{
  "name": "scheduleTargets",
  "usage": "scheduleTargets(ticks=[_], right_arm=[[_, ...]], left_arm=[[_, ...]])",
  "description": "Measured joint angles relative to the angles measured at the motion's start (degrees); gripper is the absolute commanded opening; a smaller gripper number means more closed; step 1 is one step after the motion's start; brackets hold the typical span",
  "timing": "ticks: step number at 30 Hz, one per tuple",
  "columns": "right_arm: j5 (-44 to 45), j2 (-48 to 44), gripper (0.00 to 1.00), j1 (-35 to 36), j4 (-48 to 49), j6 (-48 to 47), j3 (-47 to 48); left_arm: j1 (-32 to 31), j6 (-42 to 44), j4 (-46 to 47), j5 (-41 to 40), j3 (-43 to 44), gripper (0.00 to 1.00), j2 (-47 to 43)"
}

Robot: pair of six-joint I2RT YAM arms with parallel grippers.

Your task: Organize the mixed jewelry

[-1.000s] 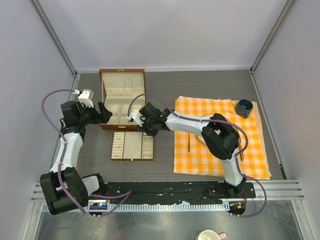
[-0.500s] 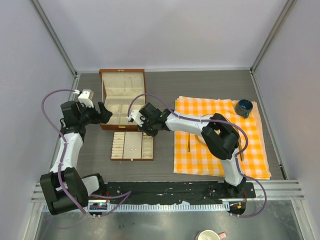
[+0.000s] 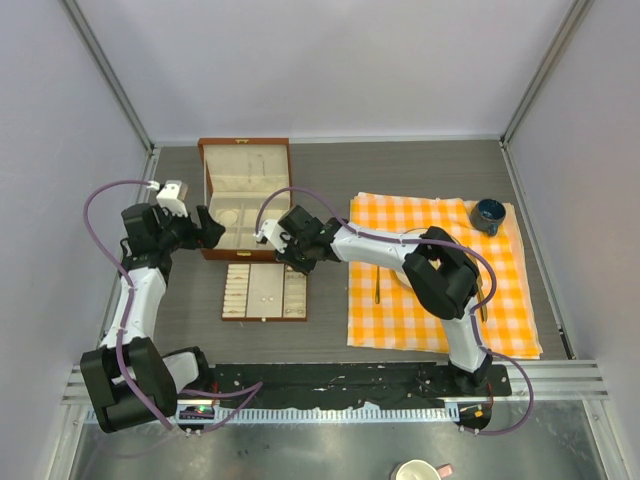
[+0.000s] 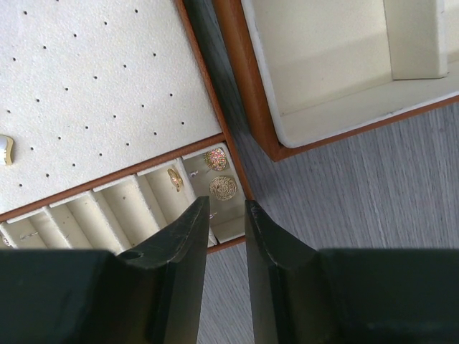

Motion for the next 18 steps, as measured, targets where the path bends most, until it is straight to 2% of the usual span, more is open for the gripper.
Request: scheduleTargets(ticks=[11,18], right_arm=[[-0.1,-0.7,0.34,0.0,-0.5,0.2,0.0],[0.1,-4.6,0.34,0.0,-2.0,0.2,0.0]], left_arm=[[0.0,0.0,0.0,0.0,0.0,0.89,-0.5],[0.0,1.7,-0.3,0.7,0.0,0.9,-1.0]])
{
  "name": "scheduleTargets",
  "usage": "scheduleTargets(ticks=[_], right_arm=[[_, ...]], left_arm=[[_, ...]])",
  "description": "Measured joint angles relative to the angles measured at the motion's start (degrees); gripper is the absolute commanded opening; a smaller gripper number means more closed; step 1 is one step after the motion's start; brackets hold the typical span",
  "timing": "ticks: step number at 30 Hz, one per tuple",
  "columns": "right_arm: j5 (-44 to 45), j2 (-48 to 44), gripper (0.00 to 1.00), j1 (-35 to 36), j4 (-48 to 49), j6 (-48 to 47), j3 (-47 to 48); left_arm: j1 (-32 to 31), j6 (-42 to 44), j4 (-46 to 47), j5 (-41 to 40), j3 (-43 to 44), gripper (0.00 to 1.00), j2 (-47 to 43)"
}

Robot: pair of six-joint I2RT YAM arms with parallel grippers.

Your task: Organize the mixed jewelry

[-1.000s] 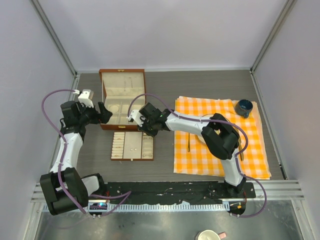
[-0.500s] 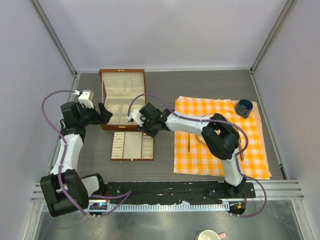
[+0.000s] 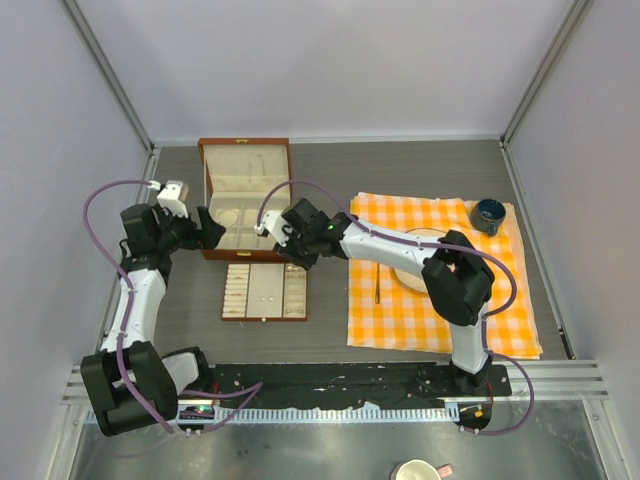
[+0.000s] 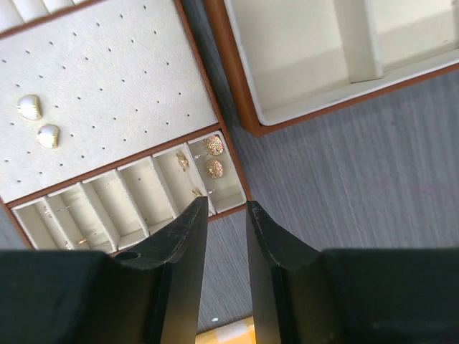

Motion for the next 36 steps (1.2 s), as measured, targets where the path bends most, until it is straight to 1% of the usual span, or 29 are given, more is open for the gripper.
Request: scheduleTargets(ticks=[6,15,19,26,28,30,31,36], right_arm=[[1.0,-4.2,0.34,0.0,-0.7,-0.1,0.0],[4.0,-7.1,0.35,-0.3,-1.8,-0.2,-1.8],[5.1,-8.6,0.45,-1.8,-2.5,-0.2,-3.1],[5.7,-12.3,0.5,-8.1,-2.3,0.7,-4.1],[5.6,-13.6,0.55,-10.3,-2.0,1.4,-4.2],[5.4,-14.3,0.57,-12.4,-1.7,2.0,-4.3],[5.1,-14.8,0.59,-13.5,-1.5,2.4,-4.4],[4.0,-18.9,0.66,-19.1,-0.1,4.5,-7.1]], left_arm=[[0.0,0.8,-0.7,1.1,0.0,0.9,-0.5],[0.0,1.8,-2.4,3.0,0.0,0.91,-0.5],[0.0,2.6,-2.9,3.5,0.0,0.93,-0.5],[0.0,2.7,-3.2,3.7,0.0,0.94,-0.5],[0.0,2.6,-3.1,3.4,0.0,0.96,-0.5],[0.0,2.4,-3.1,3.0,0.0,0.97,-0.5],[0.0,2.1,-3.0,2.5,0.0,1.0,-0.5],[0.0,0.7,-2.2,0.1,0.2,1.0,-0.5]])
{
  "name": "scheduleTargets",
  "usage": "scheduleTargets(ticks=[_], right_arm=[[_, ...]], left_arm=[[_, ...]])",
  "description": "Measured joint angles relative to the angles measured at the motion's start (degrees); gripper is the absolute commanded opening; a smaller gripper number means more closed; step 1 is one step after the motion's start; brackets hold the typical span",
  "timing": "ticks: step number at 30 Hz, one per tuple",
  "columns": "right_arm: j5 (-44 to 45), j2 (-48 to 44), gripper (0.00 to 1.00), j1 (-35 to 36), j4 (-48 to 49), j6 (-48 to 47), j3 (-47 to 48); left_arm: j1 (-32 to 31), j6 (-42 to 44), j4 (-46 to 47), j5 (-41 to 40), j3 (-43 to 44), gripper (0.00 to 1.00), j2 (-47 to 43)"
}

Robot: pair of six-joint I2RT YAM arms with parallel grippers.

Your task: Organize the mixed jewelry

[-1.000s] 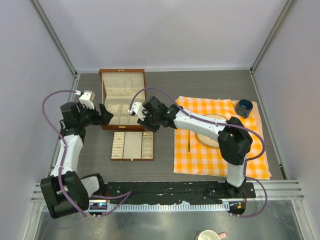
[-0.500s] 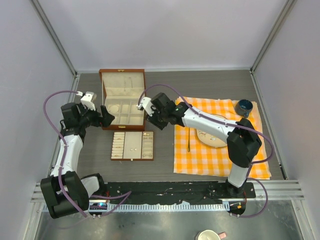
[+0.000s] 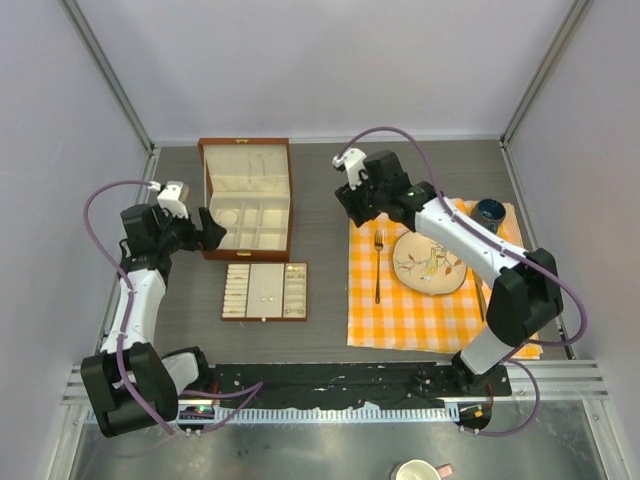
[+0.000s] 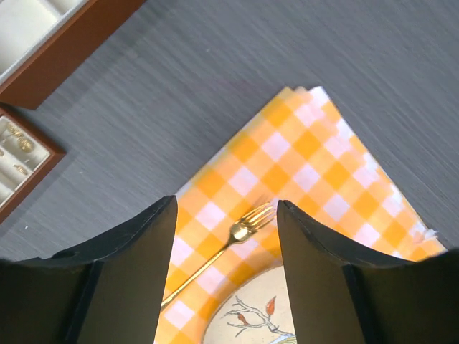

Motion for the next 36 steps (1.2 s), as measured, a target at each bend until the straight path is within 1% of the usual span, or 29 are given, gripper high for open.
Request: scheduleTargets(ticks=[5,6,10,15,18,22,25,28,32,36], right_arm=[[-1.0,-4.2,0.72,-5.0,1.3,1.7,-1.5],[-1.4,-5.0,0.75,-6.0,1.7,2.1,-1.7],[-3.3,-7.8,0.79,-7.2,2.6,3.0,-3.8],[-6.1,-8.9,0.81,-6.9,2.8,3.1,-6.7],[-7.6,-8.9,0.82,-6.8,2.6,3.1,-7.7],[-8.3,-8.9,0.83,-5.8,2.0,2.9,-7.9],[-8.2,-8.8,0.82,-3.0,1.9,2.4,-7.9],[-7.8,-7.6,0.8,1.7,2.0,2.2,-7.9],[-8.9,-3.0,0.76,8.8,3.1,5.0,-8.3],[-10.2,0.8,0.73,13.9,6.0,10.9,-11.1]], left_arm=[[0.0,-1.8,0.5,-1.8,0.8,1.0,0.0],[0.0,-2.1,0.4,-1.8,1.0,1.0,0.0],[0.0,-2.0,-1.7,-1.2,2.6,1.0,0.5],[0.0,2.7,-7.1,-0.2,3.4,1.0,0.4],[0.0,7.2,-11.9,-0.4,3.3,0.97,-0.7],[-0.1,14.3,-18.4,-1.6,2.4,0.96,-3.3],[-0.1,20.3,-23.6,-2.9,1.2,0.96,-5.4],[-0.1,23.7,-26.6,-4.2,0.0,0.96,-7.3],[-0.1,24.5,-27.0,-5.6,-1.3,0.97,-8.4],[-0.1,23.6,-25.6,-7.0,-2.2,0.97,-9.0]])
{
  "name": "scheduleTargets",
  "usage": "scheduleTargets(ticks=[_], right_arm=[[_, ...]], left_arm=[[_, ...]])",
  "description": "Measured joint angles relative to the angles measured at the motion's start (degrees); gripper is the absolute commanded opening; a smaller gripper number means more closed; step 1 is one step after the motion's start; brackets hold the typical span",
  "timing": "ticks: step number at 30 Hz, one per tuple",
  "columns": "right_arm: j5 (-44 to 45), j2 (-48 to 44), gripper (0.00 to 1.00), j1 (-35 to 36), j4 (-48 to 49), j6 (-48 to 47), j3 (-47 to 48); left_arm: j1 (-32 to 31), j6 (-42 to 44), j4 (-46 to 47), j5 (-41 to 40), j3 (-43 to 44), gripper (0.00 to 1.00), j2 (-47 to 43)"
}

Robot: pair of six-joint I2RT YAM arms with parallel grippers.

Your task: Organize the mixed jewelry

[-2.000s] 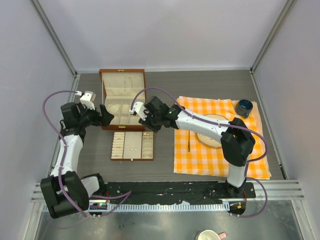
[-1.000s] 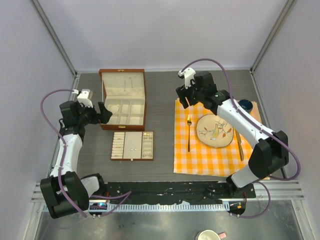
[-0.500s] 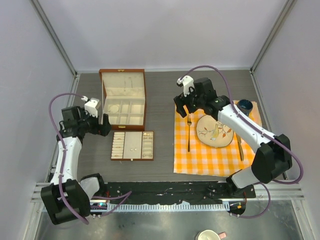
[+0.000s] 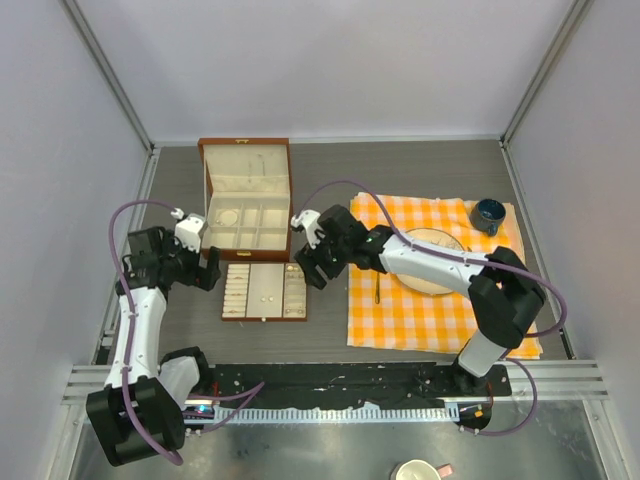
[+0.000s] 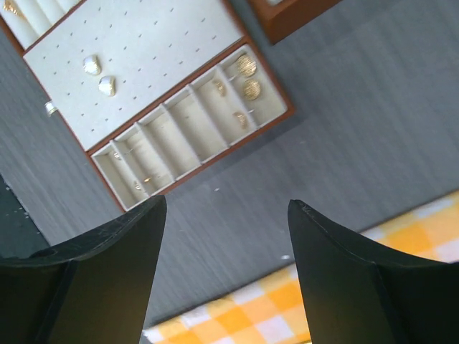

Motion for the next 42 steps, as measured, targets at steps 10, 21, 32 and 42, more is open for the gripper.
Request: scheduleTargets(ticks=[10,21,32,42], right_arm=[[-0.4,3.1,0.65,4.4,8.1,13.6,-4.0],[3.5,9.6,0.56,5.7,9.7,18.5,-4.3],[5.3,11.2,0.52,5.6,9.7,19.1,-3.5],[6.4,12.5,0.41,5.7,9.6,20.2,-2.7]], left_arm=[[0.0,-3.3,3.0,-3.5,0.0,0.97,-0.9],[0.0,-4.8,4.2,-4.3,0.0,0.98,-0.9],[0.0,-4.9,4.8,-4.3,-0.7,0.98,-1.0],[0.0,-5.0,5.7,-4.3,-1.2,0.98,-1.0]])
